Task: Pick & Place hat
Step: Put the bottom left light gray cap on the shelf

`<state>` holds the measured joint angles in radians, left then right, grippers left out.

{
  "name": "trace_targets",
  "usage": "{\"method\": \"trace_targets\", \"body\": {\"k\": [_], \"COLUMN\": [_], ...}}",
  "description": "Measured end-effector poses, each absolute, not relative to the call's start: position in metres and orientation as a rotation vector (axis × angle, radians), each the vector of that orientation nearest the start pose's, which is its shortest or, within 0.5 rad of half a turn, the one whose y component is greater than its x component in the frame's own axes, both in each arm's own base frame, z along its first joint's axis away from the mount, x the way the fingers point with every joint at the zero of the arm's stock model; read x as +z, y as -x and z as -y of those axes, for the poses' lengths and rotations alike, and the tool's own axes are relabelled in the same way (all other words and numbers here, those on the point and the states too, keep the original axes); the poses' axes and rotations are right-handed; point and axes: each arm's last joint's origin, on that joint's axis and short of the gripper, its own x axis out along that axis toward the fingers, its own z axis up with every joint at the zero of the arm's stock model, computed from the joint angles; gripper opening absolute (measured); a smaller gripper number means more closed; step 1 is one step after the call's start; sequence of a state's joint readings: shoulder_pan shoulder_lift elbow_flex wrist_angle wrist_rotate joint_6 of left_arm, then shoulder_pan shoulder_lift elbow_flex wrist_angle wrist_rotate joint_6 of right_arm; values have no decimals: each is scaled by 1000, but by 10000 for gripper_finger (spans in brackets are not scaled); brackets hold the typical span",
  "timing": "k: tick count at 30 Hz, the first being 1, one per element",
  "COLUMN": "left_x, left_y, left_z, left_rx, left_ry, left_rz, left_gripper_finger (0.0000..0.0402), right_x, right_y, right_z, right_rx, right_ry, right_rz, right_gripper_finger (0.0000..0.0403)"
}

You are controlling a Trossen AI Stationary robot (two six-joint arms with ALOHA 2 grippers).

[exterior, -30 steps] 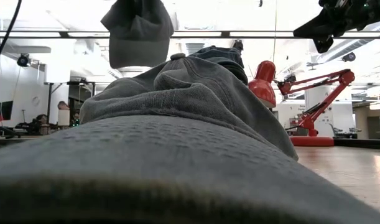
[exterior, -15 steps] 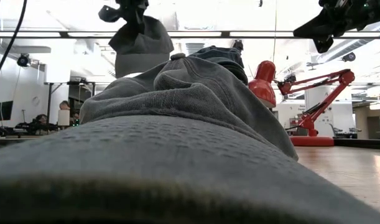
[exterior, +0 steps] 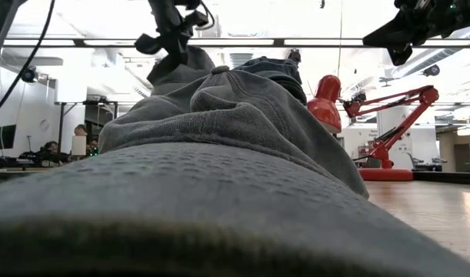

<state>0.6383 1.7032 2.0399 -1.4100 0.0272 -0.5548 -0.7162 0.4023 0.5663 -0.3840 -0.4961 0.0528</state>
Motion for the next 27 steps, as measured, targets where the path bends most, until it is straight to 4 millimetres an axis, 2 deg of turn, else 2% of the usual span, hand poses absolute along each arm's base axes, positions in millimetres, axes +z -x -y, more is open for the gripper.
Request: {"method": "trace_targets", "body": {"k": [14, 19, 27], "left_x": [390, 383, 383], "left_y": [-269, -271, -271], "left_z": [-221, -228, -230], "left_rx": [783, 786, 814], "left_ry": [903, 921, 903], "left_rz": [-889, -905, -895], "left_gripper_finger": [0, 0, 16], "right_x": [286, 286, 286], "right_y": [-84, -84, -84], "right_z": [55, 55, 55], "right_rx": [-224, -224, -224], "right_ry": [-178, -178, -178], "right_rz": [-175, -175, -175], "right_gripper_finger": [8, 8, 8]}}
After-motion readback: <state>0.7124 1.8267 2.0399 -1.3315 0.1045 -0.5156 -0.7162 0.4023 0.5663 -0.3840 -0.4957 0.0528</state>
